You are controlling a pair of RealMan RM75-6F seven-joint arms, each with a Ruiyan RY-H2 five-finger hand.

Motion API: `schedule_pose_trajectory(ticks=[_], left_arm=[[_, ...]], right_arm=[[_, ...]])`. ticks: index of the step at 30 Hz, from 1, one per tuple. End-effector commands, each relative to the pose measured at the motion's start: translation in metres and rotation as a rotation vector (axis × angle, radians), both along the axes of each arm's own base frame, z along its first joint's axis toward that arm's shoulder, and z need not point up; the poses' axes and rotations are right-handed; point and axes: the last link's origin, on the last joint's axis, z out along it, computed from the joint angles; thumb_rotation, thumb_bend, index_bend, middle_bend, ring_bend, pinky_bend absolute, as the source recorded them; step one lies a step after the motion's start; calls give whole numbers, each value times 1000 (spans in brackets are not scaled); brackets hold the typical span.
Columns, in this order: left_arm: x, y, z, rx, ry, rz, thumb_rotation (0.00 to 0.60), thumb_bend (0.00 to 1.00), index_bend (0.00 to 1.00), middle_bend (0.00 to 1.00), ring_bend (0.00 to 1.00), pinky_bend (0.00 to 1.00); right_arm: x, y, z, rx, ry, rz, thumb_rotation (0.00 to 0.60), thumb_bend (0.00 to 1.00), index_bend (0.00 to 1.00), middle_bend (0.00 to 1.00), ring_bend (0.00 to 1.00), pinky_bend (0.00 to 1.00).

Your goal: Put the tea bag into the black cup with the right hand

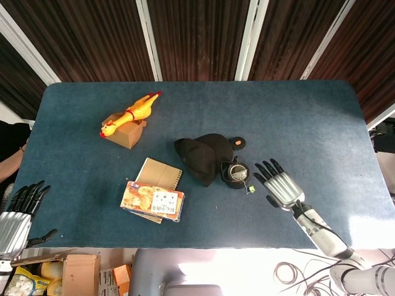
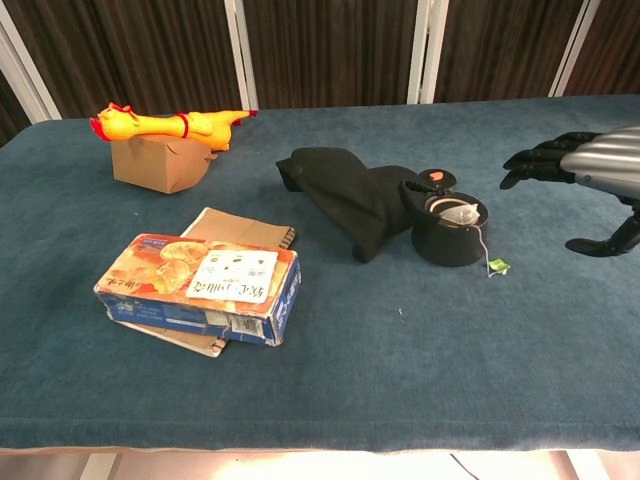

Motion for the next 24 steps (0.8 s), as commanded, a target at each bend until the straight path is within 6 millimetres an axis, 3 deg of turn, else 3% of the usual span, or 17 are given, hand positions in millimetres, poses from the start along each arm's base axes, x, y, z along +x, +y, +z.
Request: schedule_pose_trajectory(ticks=[1,4,11,24], left_arm=[[0,0,0,-2,0,2,600,21,0,0,0,68],[0,0,-1,-5,0,1,600,21,0,0,0,68],[0,0,1,-1,-5,0,600,20,0,0,0,68],[-2,-1,3,5,-4,12,600,20,0,0,0,68]], right_arm=[[4,-3,4,2,-15,-14,600,307,143,18,0,0],[12,-9,5,-2,-19,0,600,308,204,18,0,0],[26,-24,-8,21,-10,7,600,449,333,16,0,0],[30,-35,-24,46,-12,-30,600,450,341,15,0,0]])
